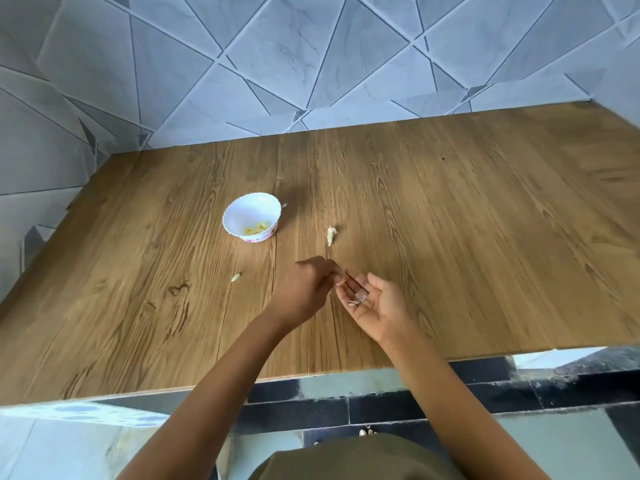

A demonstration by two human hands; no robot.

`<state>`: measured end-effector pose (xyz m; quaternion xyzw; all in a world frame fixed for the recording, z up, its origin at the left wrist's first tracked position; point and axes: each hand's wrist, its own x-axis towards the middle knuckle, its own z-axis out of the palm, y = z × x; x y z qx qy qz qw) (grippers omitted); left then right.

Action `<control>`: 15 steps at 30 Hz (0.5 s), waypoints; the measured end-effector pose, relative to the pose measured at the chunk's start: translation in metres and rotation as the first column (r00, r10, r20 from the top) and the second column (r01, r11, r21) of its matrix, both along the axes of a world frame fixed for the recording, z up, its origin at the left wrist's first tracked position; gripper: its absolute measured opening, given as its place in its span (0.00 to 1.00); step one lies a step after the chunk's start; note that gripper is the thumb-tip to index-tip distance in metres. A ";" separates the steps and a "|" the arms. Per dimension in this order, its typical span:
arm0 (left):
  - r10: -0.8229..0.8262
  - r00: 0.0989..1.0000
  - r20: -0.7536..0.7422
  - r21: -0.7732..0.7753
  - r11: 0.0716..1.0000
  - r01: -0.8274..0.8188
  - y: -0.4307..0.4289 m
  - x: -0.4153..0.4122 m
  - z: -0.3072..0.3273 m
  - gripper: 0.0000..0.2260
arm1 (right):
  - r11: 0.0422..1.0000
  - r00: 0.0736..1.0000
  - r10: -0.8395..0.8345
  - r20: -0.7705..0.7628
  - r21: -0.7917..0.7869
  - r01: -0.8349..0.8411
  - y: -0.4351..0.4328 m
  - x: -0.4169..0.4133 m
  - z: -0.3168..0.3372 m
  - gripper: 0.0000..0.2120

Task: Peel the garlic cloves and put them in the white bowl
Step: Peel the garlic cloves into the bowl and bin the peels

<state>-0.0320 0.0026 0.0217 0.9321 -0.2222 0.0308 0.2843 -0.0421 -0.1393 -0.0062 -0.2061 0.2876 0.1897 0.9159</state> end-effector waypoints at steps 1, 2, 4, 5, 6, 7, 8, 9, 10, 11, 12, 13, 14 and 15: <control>-0.042 0.999 0.000 0.023 0.999 0.042 -0.005 -0.001 0.000 0.07 | 1.000 1.000 -0.003 -0.004 0.001 0.003 0.000 0.000 -0.001 0.16; -0.053 0.999 -0.006 0.056 0.997 0.053 -0.008 -0.002 0.000 0.07 | 1.000 1.000 -0.003 -0.010 -0.002 0.003 0.001 -0.001 -0.001 0.16; -0.008 1.000 -0.014 0.083 0.996 0.009 -0.010 -0.004 -0.003 0.07 | 1.000 1.000 -0.005 -0.016 -0.005 0.005 0.003 -0.001 -0.001 0.16; 0.027 0.999 -0.018 0.056 0.998 -0.025 -0.010 -0.004 -0.004 0.06 | 1.000 1.000 -0.007 -0.013 -0.005 0.007 0.003 -0.001 -0.001 0.15; 0.055 0.998 -0.022 0.019 0.998 -0.055 -0.011 -0.004 -0.005 0.04 | 1.000 1.000 -0.011 -0.009 -0.003 0.011 0.002 -0.001 -0.001 0.15; 0.079 0.997 -0.025 -0.010 0.997 -0.080 -0.012 -0.004 -0.004 0.03 | 1.000 1.000 -0.014 -0.007 -0.002 0.014 0.001 -0.001 0.000 0.15; 0.101 0.995 -0.023 -0.027 0.994 -0.102 -0.014 -0.003 -0.004 0.03 | 1.000 1.000 -0.017 -0.005 0.001 0.017 0.000 -0.001 0.000 0.16; 0.126 0.992 -0.019 -0.034 0.991 -0.126 -0.014 -0.002 -0.005 0.03 | 1.000 1.000 -0.020 -0.004 0.005 0.020 -0.001 -0.001 0.001 0.16; 0.149 0.989 -0.018 -0.030 0.988 -0.150 -0.013 -0.001 -0.005 0.03 | 1.000 1.000 -0.025 -0.005 0.012 0.025 -0.002 -0.002 0.001 0.16; 0.166 0.986 -0.023 -0.005 0.986 -0.166 -0.011 0.001 -0.006 0.05 | 0.999 1.000 -0.030 -0.005 0.017 0.030 -0.004 -0.002 0.002 0.16; 0.174 0.984 -0.033 0.039 0.984 -0.173 -0.007 0.003 -0.007 0.06 | 0.999 0.999 -0.036 -0.002 0.017 0.036 -0.005 -0.002 0.002 0.16; 0.171 0.984 -0.049 0.092 0.982 -0.166 -0.004 0.006 -0.009 0.08 | 0.999 0.999 -0.041 0.004 0.011 0.041 -0.008 -0.001 0.002 0.16; 0.156 0.985 -0.068 0.143 0.979 -0.145 -0.002 0.008 -0.010 0.09 | 0.999 0.999 -0.044 0.009 0.003 0.044 -0.009 -0.001 0.001 0.17; 0.133 0.988 -0.082 0.192 0.975 -0.115 -0.001 0.009 -0.011 0.09 | 0.999 0.999 -0.046 0.011 -0.005 0.046 -0.011 0.000 0.001 0.17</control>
